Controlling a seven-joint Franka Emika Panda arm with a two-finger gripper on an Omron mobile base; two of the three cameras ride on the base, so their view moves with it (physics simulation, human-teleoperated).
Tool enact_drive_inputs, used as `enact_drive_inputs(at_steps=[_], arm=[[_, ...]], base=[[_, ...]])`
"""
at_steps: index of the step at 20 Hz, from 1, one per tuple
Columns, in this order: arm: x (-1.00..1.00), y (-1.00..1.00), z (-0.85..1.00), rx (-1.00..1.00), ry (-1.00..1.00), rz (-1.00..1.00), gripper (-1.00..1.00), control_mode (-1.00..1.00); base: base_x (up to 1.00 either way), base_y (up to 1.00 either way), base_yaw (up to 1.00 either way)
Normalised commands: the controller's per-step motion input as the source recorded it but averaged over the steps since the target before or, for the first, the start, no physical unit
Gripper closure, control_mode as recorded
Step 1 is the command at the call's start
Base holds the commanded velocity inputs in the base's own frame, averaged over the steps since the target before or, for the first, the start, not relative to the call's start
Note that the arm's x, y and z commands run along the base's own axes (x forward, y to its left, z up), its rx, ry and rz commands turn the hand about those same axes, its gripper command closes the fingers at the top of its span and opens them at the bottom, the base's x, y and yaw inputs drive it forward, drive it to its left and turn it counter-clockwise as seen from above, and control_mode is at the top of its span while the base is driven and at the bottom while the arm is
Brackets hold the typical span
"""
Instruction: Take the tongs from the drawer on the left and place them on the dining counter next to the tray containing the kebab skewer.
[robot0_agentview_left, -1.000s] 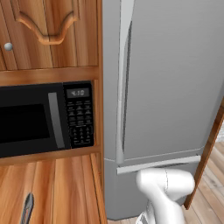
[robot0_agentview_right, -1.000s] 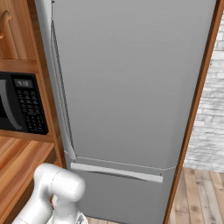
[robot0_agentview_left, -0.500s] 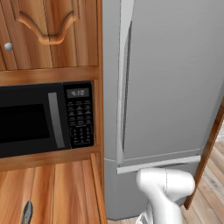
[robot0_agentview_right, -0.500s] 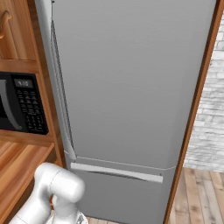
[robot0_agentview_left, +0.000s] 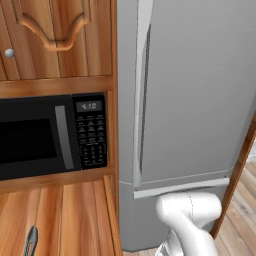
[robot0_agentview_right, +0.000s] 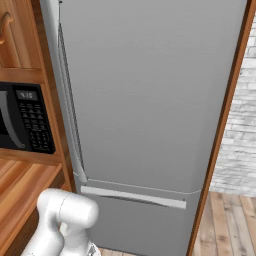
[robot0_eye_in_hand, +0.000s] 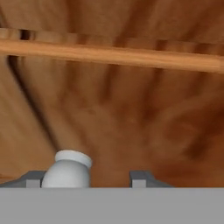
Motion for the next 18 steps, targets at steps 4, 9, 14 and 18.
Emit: enact_drive_inputs(at_steps=[4,9,14,18], arm=[[-0.01,0.00,0.02,0.00,0.00,0.00,-1.00,-1.00],[-0.94,-0.50,-0.27,0.00,0.00,0.00,-1.00,-1.00],[-0.68,-0.39,-0.09,0.00,-0.02,0.00,1.00,-1.00],[-0.16,-0.02,0.00,0.00,0.00,0.00,1.00,-1.00]], base=[[0.00,0.00,0.00],[0.00,0.00,0.00],[0.00,0.00,0.00],[0.00,0.00,0.00]])
